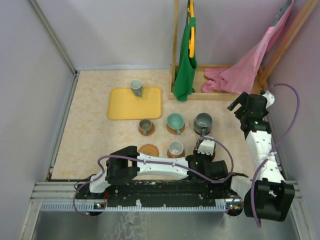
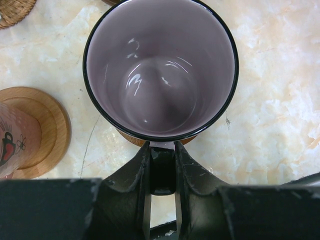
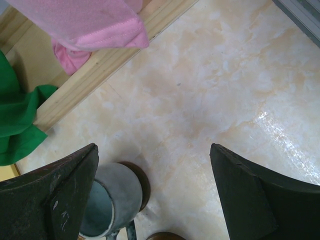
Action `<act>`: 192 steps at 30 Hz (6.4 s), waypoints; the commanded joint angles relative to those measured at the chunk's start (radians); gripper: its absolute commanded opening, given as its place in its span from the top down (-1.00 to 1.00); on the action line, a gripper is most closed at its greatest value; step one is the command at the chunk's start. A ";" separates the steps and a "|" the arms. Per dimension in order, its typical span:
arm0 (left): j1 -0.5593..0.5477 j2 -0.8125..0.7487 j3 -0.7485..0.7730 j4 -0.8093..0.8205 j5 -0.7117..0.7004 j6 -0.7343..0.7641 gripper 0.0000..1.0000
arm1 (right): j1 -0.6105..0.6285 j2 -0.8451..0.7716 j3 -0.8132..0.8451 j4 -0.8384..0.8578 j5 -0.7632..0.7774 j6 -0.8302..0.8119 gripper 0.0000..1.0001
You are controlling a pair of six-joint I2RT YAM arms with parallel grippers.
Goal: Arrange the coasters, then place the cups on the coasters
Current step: Place the cup on the coaster, then pick up the cup from the tray.
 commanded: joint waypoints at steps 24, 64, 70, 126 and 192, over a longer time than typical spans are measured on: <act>-0.006 -0.019 -0.013 -0.026 0.031 -0.063 0.54 | -0.010 -0.051 -0.015 0.050 0.013 0.016 -0.86; -0.013 -0.355 -0.102 -0.065 -0.051 0.162 -0.17 | -0.011 -0.112 -0.056 0.029 -0.004 0.015 -0.86; 0.113 -0.520 -0.234 -0.053 0.000 0.279 -0.20 | -0.010 -0.123 -0.055 0.029 -0.019 0.010 -0.86; 1.063 -0.062 -0.150 0.487 0.279 0.654 -0.07 | -0.010 -0.048 -0.012 0.050 0.007 -0.059 -0.84; 0.872 -0.578 -0.410 0.404 0.212 0.648 1.00 | -0.010 -0.083 -0.027 0.049 -0.090 -0.050 -0.79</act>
